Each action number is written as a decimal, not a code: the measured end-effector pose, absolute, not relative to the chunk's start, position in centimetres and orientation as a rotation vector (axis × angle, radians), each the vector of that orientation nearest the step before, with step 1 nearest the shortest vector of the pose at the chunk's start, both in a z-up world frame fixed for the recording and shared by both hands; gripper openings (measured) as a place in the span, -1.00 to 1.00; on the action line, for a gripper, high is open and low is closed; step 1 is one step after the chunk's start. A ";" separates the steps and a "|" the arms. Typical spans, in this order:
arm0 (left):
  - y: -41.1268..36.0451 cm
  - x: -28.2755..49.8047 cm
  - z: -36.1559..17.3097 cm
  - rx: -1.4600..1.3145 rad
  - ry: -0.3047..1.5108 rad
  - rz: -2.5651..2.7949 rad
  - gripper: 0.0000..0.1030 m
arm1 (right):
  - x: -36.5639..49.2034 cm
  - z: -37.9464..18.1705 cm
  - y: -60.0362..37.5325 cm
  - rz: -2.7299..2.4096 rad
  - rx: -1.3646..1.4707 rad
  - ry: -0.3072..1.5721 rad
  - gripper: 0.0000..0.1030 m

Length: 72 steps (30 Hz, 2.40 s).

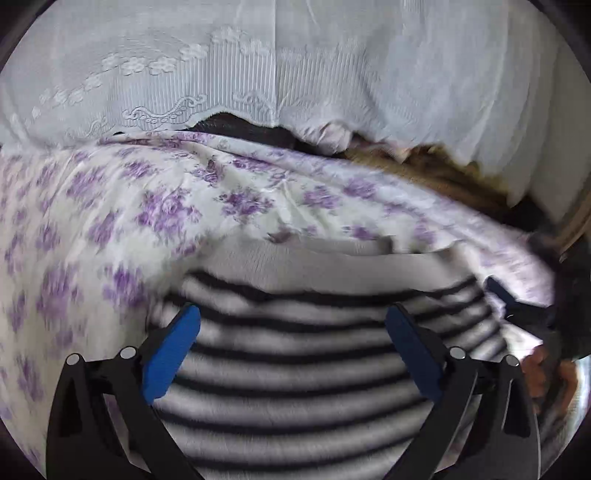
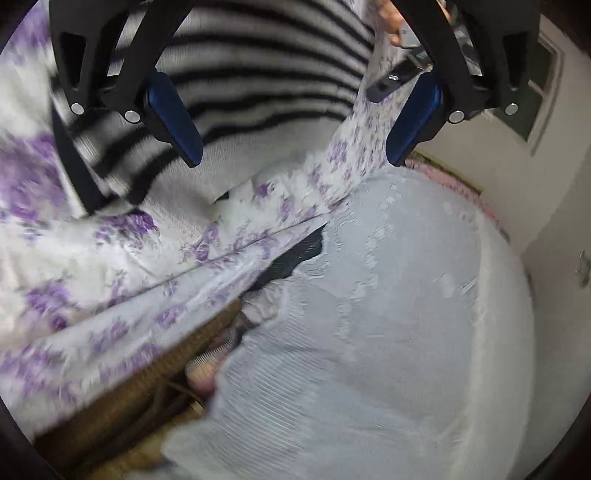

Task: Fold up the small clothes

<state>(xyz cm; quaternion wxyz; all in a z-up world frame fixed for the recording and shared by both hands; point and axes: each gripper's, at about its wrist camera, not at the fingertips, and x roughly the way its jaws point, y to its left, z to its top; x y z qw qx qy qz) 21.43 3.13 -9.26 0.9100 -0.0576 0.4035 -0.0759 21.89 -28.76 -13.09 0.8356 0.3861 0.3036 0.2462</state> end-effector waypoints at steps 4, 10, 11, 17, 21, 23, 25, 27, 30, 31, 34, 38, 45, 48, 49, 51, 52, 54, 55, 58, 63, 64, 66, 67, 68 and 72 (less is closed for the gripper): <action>5.2 25.8 -15.0 -0.181 1.001 -0.047 0.90 | 24.0 -17.2 -30.6 0.463 0.856 0.635 0.61; 1.4 20.4 -13.2 0.002 0.872 -0.038 0.91 | 19.6 -13.8 -30.3 0.550 0.819 0.554 0.93; 0.9 19.0 -12.9 -0.002 0.858 -0.085 0.91 | 18.8 -13.4 -30.2 0.563 0.808 0.553 0.93; -1.1 14.8 -15.0 0.005 0.887 -0.127 0.92 | 16.0 -16.3 -27.6 0.622 0.813 0.744 0.93; -0.6 12.7 -13.9 -0.028 0.881 -0.090 0.91 | 12.7 -14.6 -25.5 0.553 0.612 0.706 0.93; 0.1 10.6 -13.5 -0.079 0.860 -0.137 0.91 | 10.6 -14.4 -25.2 0.602 0.666 0.669 0.93; 0.6 9.4 -13.3 -0.103 0.848 -0.148 0.91 | 9.3 -14.5 -24.3 0.719 0.734 0.671 0.93; 1.1 8.3 -12.8 -0.144 0.824 -0.158 0.91 | 9.0 -15.0 -23.1 0.790 0.759 0.707 0.93; 0.5 8.9 -14.5 -0.119 0.874 -0.124 0.91 | 9.7 -17.7 -21.9 0.752 0.763 0.821 0.93; -0.2 9.1 -15.2 -0.063 0.886 -0.102 0.91 | 10.2 -18.7 -21.9 0.745 0.752 0.828 0.87; -2.6 8.3 -15.2 0.105 0.846 -0.016 0.92 | 9.7 -18.4 -21.8 0.755 0.707 0.785 0.90; -1.2 7.4 -15.0 0.021 0.859 -0.047 0.92 | 8.6 -18.1 -21.4 0.712 0.672 0.769 0.90; 0.8 6.4 -15.7 -0.088 0.902 -0.045 0.92 | 5.5 -18.5 -23.4 0.651 0.745 0.730 0.93; 1.1 5.9 -15.7 -0.100 0.896 -0.040 0.92 | 4.2 -18.6 -24.0 0.636 0.738 0.726 0.93; 1.1 5.8 -15.7 -0.099 0.897 -0.040 0.92 | 4.0 -18.6 -24.1 0.632 0.736 0.723 0.93; 1.1 5.5 -15.7 -0.097 0.894 -0.043 0.92 | 3.6 -18.7 -24.3 0.633 0.727 0.715 0.93; 1.1 5.3 -15.6 -0.098 0.893 -0.047 0.92 | 3.5 -18.8 -24.4 0.635 0.723 0.712 0.93; 1.2 5.2 -15.6 -0.102 0.892 -0.055 0.92 | 3.3 -18.8 -24.3 0.633 0.710 0.708 0.93; 1.2 5.2 -15.6 -0.105 0.891 -0.057 0.92 | 3.3 -18.8 -24.3 0.630 0.699 0.709 0.93; 1.3 5.2 -15.6 -0.115 0.894 -0.067 0.92 | 3.3 -18.7 -23.9 0.614 0.664 0.725 0.93; 1.6 5.9 -15.5 -0.165 0.903 -0.134 0.92 | 3.3 -18.6 -23.3 0.596 0.621 0.746 0.93; 1.9 6.3 -15.5 -0.192 0.907 -0.158 0.92 | 3.3 -18.6 -23.2 0.594 0.612 0.748 0.93; 2.6 7.2 -15.5 -0.266 0.910 -0.194 0.92 | 3.3 -18.6 -23.0 0.587 0.594 0.755 0.93; 3.2 7.7 -15.5 -0.319 0.911 -0.213 0.92 | 3.3 -18.6 -22.9 0.585 0.587 0.757 0.93; 4.1 8.4 -15.7 -0.394 0.913 -0.237 0.92 | 3.3 -18.6 -22.8 0.583 0.581 0.758 0.93; 7.0 10.5 -16.4 -0.628 0.903 -0.313 0.91 | 3.2 -18.6 -22.7 0.580 0.577 0.757 0.93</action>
